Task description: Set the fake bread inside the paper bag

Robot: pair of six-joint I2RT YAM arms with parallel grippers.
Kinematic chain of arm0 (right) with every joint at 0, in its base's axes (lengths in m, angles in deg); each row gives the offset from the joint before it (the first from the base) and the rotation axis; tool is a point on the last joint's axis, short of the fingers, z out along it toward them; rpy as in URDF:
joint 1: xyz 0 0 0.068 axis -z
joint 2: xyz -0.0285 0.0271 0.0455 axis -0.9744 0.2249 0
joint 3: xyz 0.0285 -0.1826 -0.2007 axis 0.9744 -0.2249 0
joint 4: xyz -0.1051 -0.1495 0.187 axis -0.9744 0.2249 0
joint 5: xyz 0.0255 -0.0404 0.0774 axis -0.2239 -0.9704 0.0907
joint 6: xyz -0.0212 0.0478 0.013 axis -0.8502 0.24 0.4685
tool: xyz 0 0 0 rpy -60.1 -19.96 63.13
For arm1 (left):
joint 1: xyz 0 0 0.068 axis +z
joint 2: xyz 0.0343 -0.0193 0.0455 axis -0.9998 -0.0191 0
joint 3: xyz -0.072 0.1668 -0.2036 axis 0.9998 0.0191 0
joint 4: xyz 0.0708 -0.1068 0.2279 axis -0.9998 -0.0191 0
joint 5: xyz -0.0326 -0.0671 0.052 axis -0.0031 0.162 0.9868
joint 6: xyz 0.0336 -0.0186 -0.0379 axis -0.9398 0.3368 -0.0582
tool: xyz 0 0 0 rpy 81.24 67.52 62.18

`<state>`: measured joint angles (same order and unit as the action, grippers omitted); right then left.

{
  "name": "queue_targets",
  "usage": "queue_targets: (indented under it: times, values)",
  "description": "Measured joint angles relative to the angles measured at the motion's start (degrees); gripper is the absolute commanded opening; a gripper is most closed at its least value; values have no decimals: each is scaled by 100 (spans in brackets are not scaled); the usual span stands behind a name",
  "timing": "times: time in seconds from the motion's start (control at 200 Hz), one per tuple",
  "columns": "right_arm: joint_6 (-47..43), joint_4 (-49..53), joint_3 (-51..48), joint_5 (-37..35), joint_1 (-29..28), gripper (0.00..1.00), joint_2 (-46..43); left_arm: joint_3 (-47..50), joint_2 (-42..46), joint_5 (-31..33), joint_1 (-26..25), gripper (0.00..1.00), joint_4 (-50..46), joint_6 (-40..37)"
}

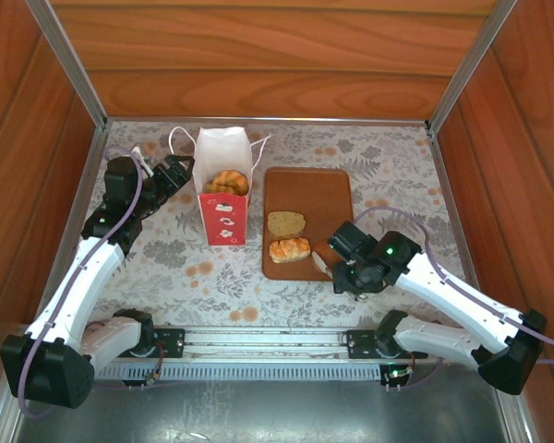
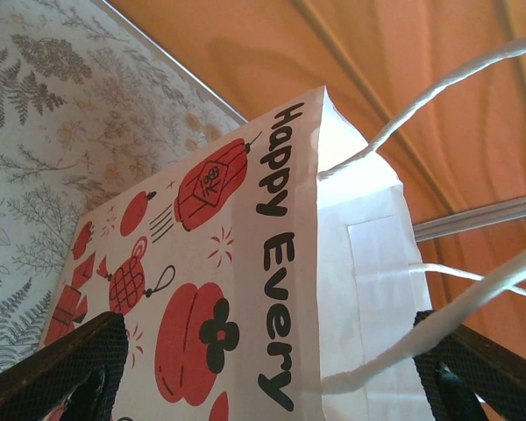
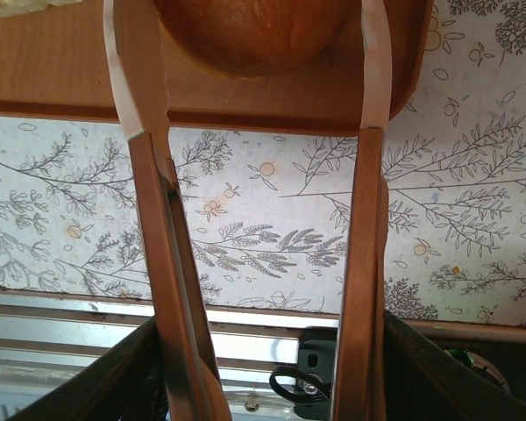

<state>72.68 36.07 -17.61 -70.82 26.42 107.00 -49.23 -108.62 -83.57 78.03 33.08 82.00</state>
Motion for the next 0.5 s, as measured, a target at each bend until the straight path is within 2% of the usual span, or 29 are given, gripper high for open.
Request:
queue_targets:
  times: [0.29, 0.445, 0.5]
  values:
    - [-4, -122, -142, 7, 2, 59, 129, 66, 0, -22, 4, 88, 11, 0]
    - [-42, -160, -142, 11, 39, 47, 181, 74, 7, -44, 4, 88, 9, 2]
    - [-46, -153, -140, 2, 42, 46, 179, 74, 13, -57, 4, 88, -4, 2]
